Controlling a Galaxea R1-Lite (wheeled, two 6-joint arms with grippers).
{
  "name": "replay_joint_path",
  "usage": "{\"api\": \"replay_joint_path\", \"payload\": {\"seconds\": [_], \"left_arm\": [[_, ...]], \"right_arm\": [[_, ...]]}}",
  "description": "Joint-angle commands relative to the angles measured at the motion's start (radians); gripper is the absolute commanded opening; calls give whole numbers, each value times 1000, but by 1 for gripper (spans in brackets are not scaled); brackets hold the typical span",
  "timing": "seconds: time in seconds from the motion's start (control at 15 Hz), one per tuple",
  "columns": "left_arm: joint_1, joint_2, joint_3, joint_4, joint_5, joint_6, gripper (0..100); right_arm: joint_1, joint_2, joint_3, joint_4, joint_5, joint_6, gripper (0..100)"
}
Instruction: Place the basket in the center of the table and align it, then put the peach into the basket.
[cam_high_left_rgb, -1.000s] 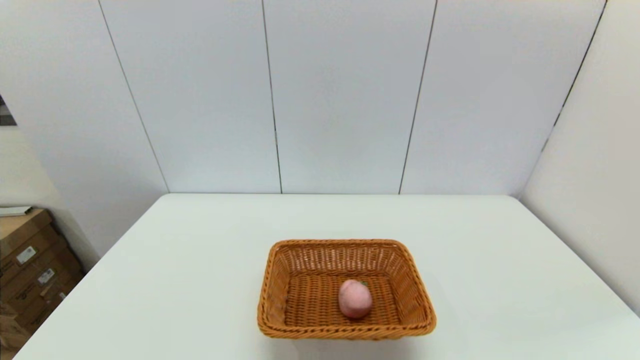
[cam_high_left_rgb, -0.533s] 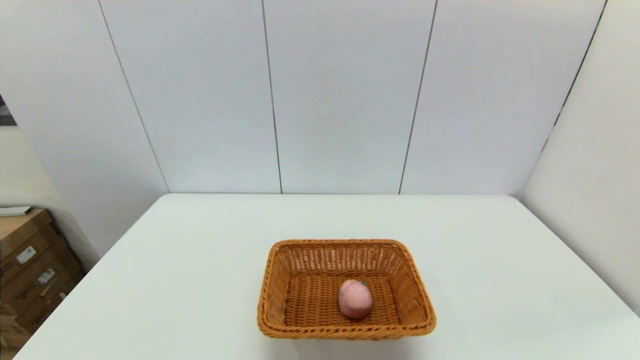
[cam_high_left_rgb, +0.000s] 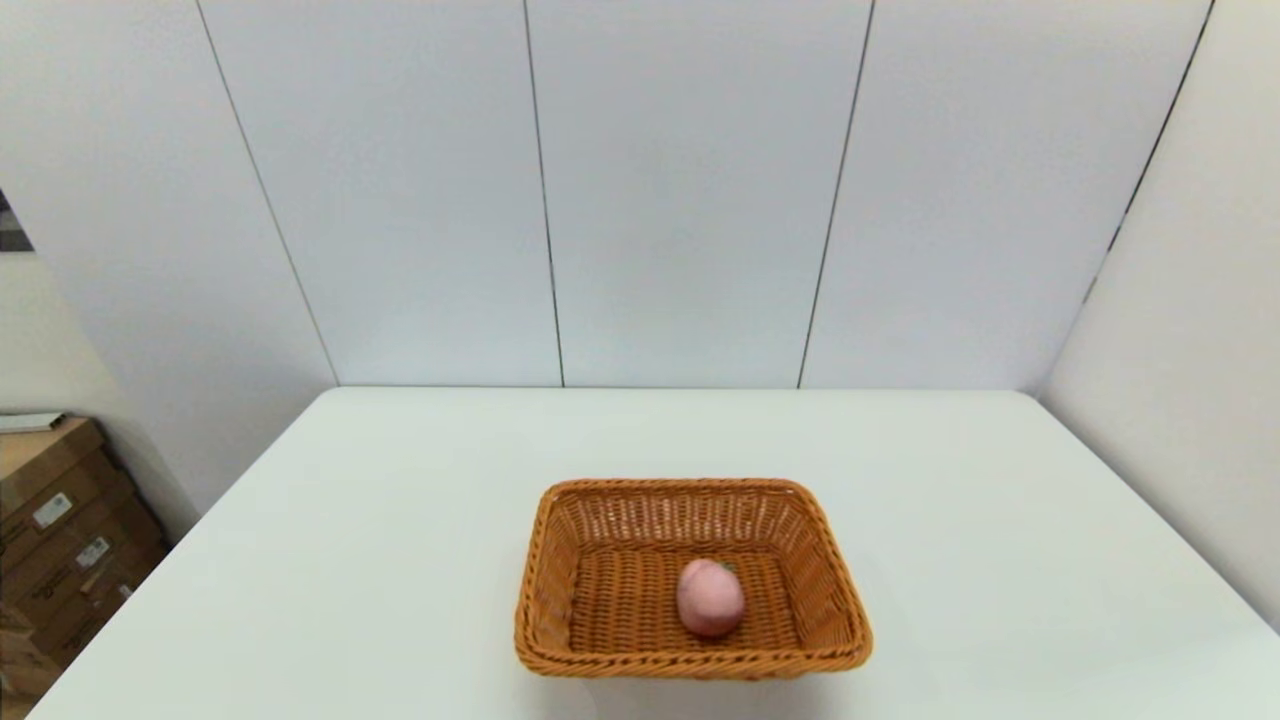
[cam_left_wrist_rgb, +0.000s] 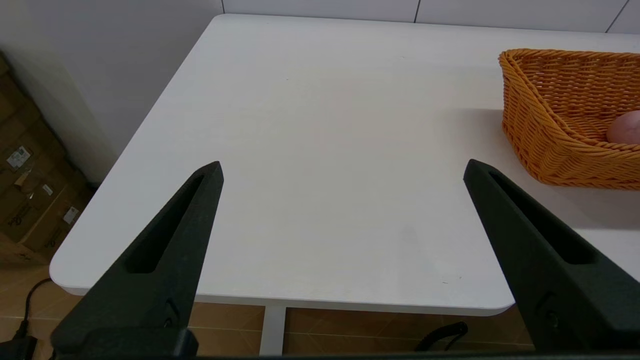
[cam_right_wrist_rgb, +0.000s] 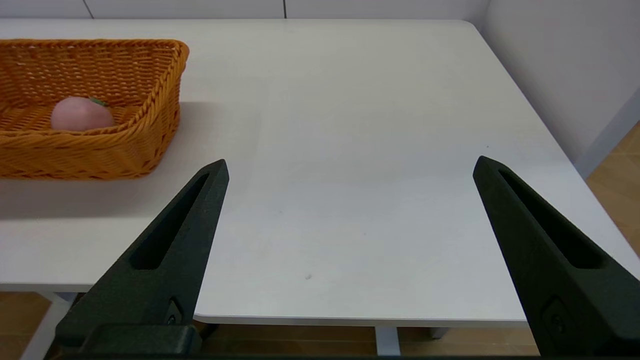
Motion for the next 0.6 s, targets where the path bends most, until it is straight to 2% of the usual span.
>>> {"api": "replay_joint_path", "payload": {"seconds": [0.07,0.6], "left_arm": [[0,0,0,1,0,-1,100],[0,0,0,2,0,-1,100]], "right_arm": [[1,-4,1,0,2,3,100],[1,-2,1,0,-1,3,100]]}}
